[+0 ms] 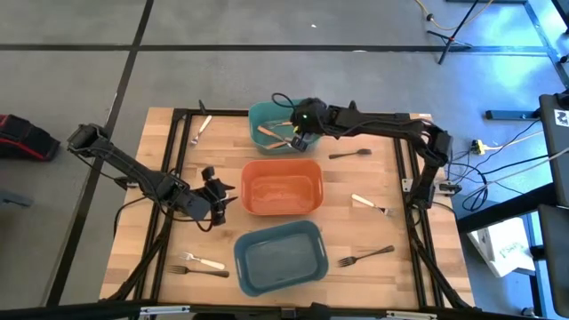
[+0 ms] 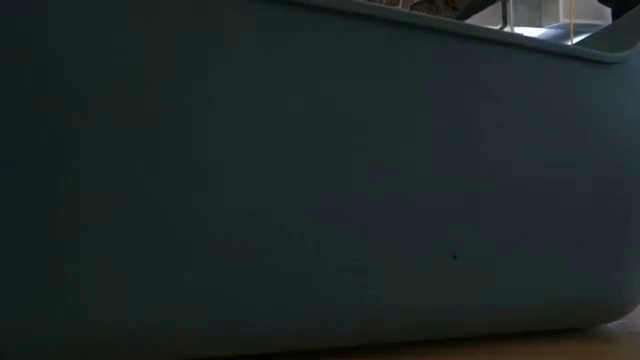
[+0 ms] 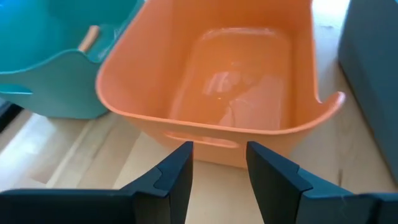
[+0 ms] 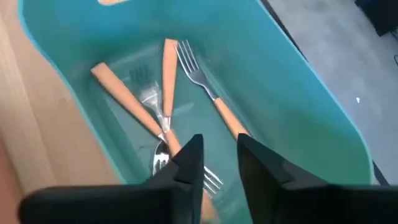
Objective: Sort silverware by color (type)
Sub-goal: Put the orange fork into the green bin, then put the white fork into the orange bin
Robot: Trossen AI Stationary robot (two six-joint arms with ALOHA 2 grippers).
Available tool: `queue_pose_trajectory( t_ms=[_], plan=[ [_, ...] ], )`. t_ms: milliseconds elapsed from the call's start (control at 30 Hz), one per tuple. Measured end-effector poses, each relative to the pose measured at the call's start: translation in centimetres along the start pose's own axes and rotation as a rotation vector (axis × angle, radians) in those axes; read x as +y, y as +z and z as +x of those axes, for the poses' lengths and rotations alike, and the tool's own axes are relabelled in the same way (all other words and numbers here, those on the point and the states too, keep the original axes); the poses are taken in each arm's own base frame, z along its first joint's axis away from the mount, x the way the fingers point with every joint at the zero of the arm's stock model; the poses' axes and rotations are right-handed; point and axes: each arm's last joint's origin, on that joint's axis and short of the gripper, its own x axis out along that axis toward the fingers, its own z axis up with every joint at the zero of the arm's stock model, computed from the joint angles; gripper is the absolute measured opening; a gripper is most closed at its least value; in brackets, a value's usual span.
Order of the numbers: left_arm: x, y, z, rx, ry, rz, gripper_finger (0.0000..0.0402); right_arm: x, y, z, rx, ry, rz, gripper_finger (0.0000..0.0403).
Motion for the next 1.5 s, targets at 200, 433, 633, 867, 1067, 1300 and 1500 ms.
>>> queue_pose_trajectory(
  t_ms=[200,433,633,867,1067,1300,1500],
  plan=[
    [0.0,0.0,0.0,0.010,-0.011,-0.017,0.0144,2.8,1.8,-4.8,-0.018,0.045,-0.089,0.0111],
    [0.6,-0.7,0.2,0.110,-0.024,-0.046,0.0144,7.3,0.7,-11.8,-0.113,0.160,-0.224,0.0103],
    [1.9,-1.9,0.3,0.241,0.081,-0.102,0.0144,9.8,-2.7,-14.9,-0.216,0.245,-0.258,0.0102],
    [2.8,-2.6,0.6,0.335,0.118,-0.202,0.0144,12.7,-7.7,-13.8,-0.319,0.325,-0.238,0.0102],
    [3.6,-5.1,1.4,0.490,0.087,-0.272,0.0144,15.4,-11.0,-12.5,-0.432,0.398,-0.237,0.0101],
    [4.5,-7.0,2.2,0.611,0.059,-0.350,0.0144,16.9,-12.7,-12.7,-0.594,0.464,-0.205,0.0101],
    [4.4,-6.8,2.3,0.603,0.011,-0.301,0.0144,16.9,-13.0,-12.6,-0.597,0.465,-0.205,0.0101]
  ],
)
